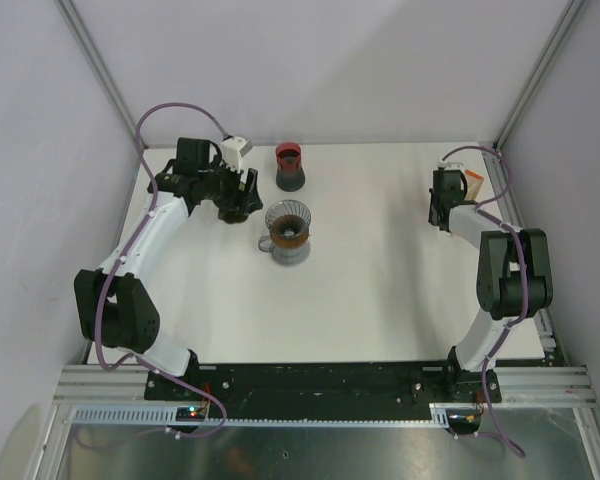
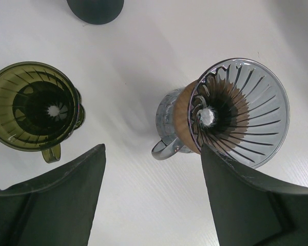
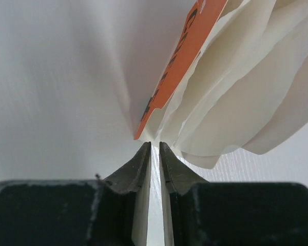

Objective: Place the coffee filter in the dripper

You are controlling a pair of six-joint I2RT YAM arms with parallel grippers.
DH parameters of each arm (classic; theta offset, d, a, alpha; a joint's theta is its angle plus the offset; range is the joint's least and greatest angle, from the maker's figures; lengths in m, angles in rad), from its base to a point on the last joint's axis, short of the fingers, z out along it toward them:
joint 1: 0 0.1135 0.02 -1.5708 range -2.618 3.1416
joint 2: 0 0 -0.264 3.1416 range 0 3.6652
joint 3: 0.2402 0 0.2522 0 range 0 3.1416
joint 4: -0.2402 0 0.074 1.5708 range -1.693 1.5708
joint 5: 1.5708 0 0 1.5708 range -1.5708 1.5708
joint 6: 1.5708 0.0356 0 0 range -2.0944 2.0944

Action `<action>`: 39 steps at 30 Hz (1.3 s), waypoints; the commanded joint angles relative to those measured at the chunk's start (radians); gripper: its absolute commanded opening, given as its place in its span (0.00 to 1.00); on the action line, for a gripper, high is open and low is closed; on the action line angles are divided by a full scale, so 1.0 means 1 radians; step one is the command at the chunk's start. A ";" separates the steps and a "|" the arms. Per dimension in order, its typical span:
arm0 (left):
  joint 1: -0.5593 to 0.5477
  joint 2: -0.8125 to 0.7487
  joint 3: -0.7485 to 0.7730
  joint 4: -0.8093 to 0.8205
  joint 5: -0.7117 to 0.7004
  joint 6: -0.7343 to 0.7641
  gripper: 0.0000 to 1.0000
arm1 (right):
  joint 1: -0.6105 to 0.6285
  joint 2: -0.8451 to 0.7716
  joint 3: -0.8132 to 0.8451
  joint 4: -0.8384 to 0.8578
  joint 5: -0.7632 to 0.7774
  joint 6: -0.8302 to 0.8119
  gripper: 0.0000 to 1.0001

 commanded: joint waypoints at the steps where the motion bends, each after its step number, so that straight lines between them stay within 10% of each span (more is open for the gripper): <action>1: 0.005 -0.023 -0.004 0.029 0.019 0.030 0.79 | -0.011 0.009 -0.002 0.060 0.016 -0.017 0.16; 39: 0.005 -0.035 -0.010 0.028 0.058 0.047 0.80 | -0.018 0.063 0.000 0.121 0.106 0.034 0.11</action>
